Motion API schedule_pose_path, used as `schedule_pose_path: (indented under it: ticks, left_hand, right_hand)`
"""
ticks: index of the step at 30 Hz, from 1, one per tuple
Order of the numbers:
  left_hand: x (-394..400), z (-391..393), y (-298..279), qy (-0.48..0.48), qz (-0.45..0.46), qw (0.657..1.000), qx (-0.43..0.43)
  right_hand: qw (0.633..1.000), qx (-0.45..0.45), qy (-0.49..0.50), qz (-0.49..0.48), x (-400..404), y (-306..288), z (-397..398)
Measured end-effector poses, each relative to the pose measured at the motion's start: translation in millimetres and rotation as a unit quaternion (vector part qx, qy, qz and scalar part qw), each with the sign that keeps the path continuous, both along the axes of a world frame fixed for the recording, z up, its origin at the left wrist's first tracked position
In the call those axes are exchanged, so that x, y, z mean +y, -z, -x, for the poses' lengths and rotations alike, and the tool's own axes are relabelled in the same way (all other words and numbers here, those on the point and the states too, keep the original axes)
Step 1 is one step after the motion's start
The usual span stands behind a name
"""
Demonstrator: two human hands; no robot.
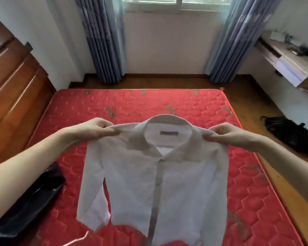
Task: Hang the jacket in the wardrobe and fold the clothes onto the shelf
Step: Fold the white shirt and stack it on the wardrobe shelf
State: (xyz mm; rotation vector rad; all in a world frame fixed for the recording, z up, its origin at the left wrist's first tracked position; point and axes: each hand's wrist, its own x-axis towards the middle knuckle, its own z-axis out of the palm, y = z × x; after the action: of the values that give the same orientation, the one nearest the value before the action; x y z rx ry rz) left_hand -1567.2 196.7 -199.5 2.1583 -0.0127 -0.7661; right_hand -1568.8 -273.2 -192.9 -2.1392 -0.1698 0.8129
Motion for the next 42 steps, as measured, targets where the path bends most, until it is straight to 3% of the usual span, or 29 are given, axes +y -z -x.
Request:
schedule_pose_path:
  ticks: [7, 12, 17, 22, 26, 29, 33, 36, 42]
  left_hand:
    - [-0.8, -46.0, 227.3, -0.12, 0.009, 0.992, -0.027]
    - [3.5, -82.7, 382.6, -0.175, -0.024, 0.982, -0.073]
    - [14.8, -129.2, 490.7, -0.145, -0.135, 0.971, -0.133]
    - [23.2, -198.8, 540.3, -0.13, -0.225, 0.948, -0.187]
    - [19.1, -240.9, 570.7, -0.205, -0.301, 0.908, -0.205]
    - [4.8, -227.7, 598.1, -0.219, -0.331, 0.888, -0.231]
    - [-25.9, -172.5, 635.8, -0.058, -0.331, 0.892, -0.302]
    - [-54.4, -135.1, 656.0, 0.065, -0.299, 0.901, -0.306]
    - [-127.9, -95.9, 670.1, 0.175, -0.274, 0.899, -0.293]
  right_hand:
    - [0.986, -0.094, 0.131, 0.051, 25.2, 231.0, -64.9]
    - [0.959, -0.162, 0.106, 0.207, 29.6, 386.2, -107.4]
    - [0.938, -0.194, 0.049, 0.284, 30.6, 478.5, -161.2]
    - [0.913, -0.244, -0.021, 0.326, 44.2, 520.4, -245.8]
    - [0.92, -0.256, 0.093, 0.282, 73.4, 551.6, -304.0]
    - [0.925, -0.217, 0.182, 0.254, 82.3, 590.5, -296.2]
    - [0.916, -0.163, 0.239, 0.277, 51.0, 636.8, -224.3]
    - [0.9, -0.114, 0.277, 0.315, 14.5, 650.9, -165.1]
    - [0.887, -0.035, 0.323, 0.328, -38.2, 638.7, -81.4]
